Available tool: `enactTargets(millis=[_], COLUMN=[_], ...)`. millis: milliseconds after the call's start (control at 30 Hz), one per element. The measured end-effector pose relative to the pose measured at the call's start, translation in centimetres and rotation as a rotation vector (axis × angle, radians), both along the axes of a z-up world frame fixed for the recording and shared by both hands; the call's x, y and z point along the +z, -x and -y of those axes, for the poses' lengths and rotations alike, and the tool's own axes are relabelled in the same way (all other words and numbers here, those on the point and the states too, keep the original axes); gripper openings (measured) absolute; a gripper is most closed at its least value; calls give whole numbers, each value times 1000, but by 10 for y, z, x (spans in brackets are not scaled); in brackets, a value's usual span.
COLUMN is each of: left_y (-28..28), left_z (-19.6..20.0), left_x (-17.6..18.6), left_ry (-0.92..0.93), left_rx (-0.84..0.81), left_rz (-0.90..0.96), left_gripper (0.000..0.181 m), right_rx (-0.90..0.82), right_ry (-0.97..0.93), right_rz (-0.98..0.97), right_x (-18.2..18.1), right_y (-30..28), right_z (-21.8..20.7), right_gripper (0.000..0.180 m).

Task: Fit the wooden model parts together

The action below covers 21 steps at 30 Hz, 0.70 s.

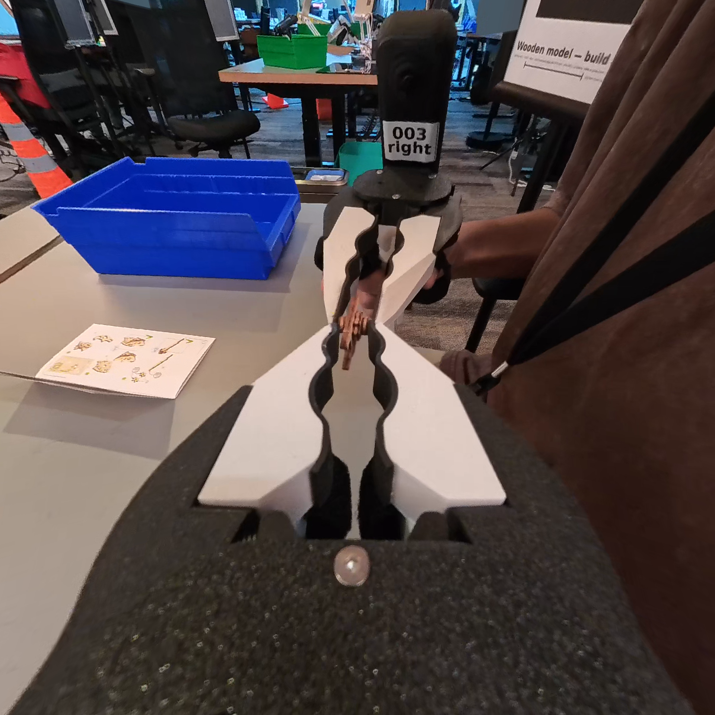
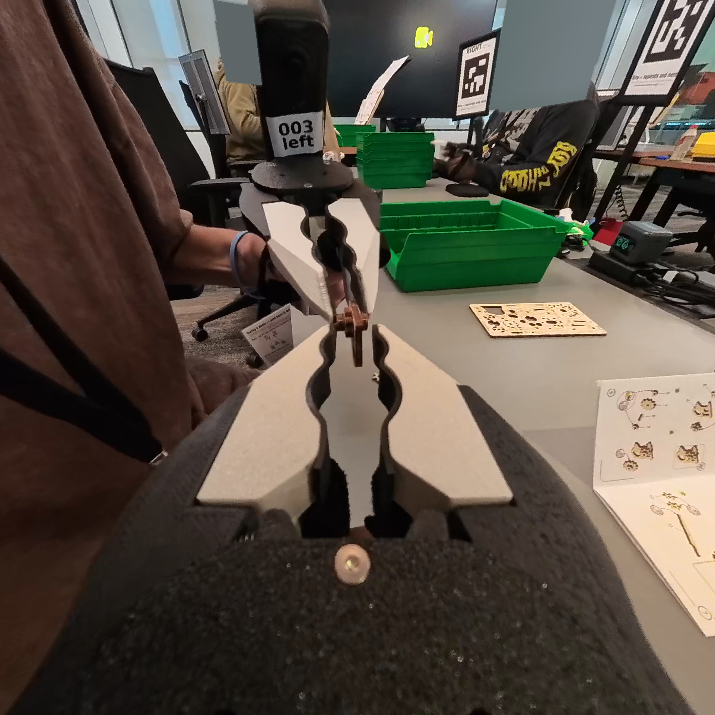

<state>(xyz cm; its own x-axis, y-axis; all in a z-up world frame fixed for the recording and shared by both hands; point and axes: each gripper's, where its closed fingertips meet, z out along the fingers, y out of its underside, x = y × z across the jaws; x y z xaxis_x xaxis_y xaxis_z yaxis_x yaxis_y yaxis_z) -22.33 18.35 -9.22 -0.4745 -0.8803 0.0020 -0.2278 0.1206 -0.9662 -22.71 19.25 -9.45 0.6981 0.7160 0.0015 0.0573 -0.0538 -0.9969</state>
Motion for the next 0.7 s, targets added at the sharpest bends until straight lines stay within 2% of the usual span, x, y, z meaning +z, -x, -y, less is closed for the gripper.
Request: enactTargets(millis=[400,700], left_y=[3,3], left_z=[4,2], left_x=[1,0], left_ry=[-17,-84], left_rx=[-19,-2], left_rz=[-6,-5], left_gripper=[12,12], right_rx=[2,11], right_ry=[-66,-44], right_rz=[66,122], right_x=[2,-2], right_y=[4,6], right_z=[3,3], right_gripper=[15,14])
